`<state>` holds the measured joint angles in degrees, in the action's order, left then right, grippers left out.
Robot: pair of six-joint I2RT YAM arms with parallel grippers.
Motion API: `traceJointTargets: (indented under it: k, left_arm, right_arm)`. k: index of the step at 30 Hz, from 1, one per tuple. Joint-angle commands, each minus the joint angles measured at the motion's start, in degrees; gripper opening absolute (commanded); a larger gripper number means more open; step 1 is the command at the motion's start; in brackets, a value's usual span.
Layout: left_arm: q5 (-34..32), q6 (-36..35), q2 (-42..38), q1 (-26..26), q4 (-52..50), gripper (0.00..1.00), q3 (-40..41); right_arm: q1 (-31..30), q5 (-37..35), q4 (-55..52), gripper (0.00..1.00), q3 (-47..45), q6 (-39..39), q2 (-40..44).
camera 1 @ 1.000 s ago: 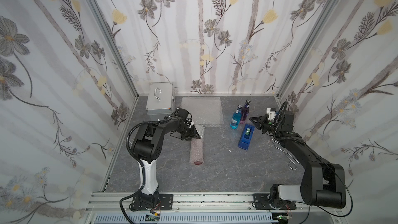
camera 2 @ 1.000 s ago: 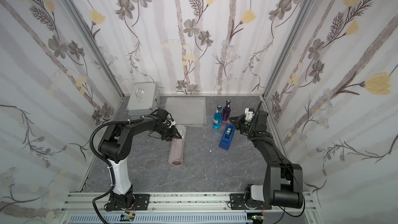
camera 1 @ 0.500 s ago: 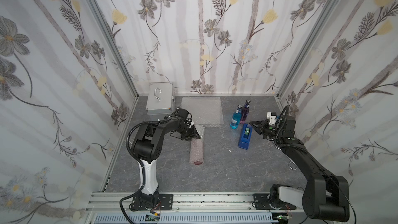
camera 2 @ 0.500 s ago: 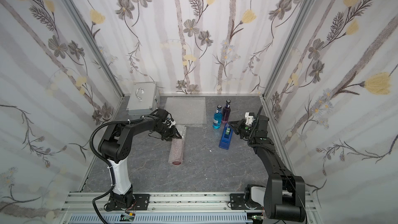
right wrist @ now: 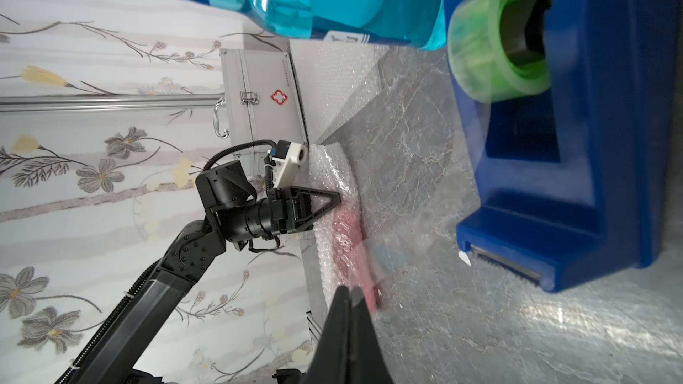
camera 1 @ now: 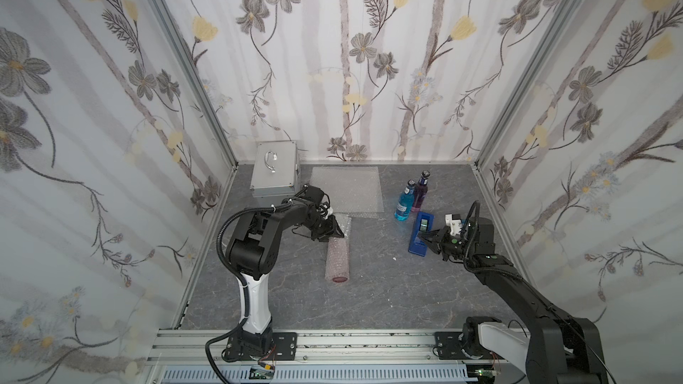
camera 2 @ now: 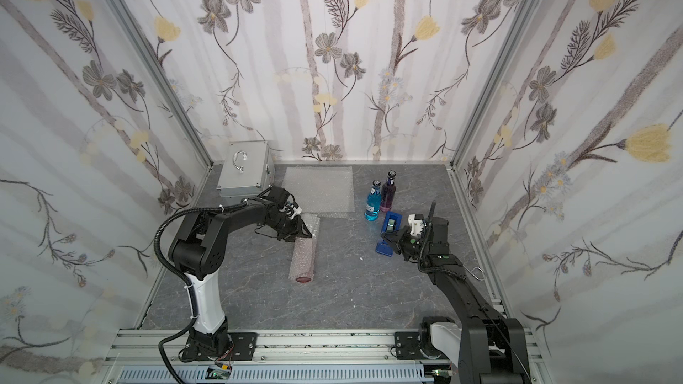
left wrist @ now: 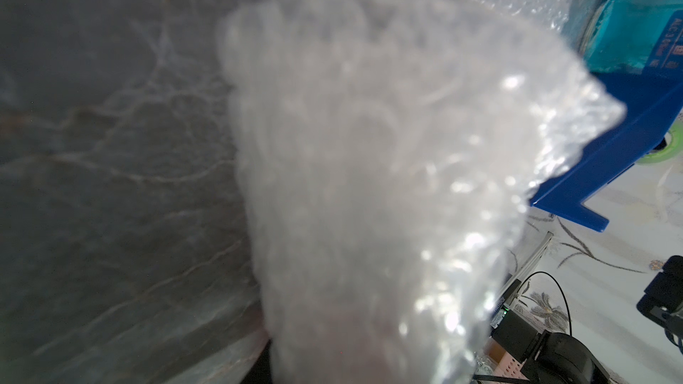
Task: Wrap wine bottles in bubble wrap
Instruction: Tear off the tape using the Tape Cutter.
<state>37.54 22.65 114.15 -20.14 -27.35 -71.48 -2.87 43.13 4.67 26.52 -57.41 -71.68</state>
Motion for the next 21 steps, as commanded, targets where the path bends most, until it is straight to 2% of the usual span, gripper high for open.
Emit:
traceJointTargets:
  k: [1,21]
  left_arm:
    - [-1.9,-0.1,0.2,-0.2,-2.4,0.28,0.0]
    - [-2.0,-0.2,0.4,-0.3,-2.5,0.28,-0.1]
  right_arm:
    - [-0.6,-1.6,0.7,0.0,-1.7,-0.5,1.2]
    - [-2.5,-3.5,-1.3,0.0,-8.2,1.1,3.6]
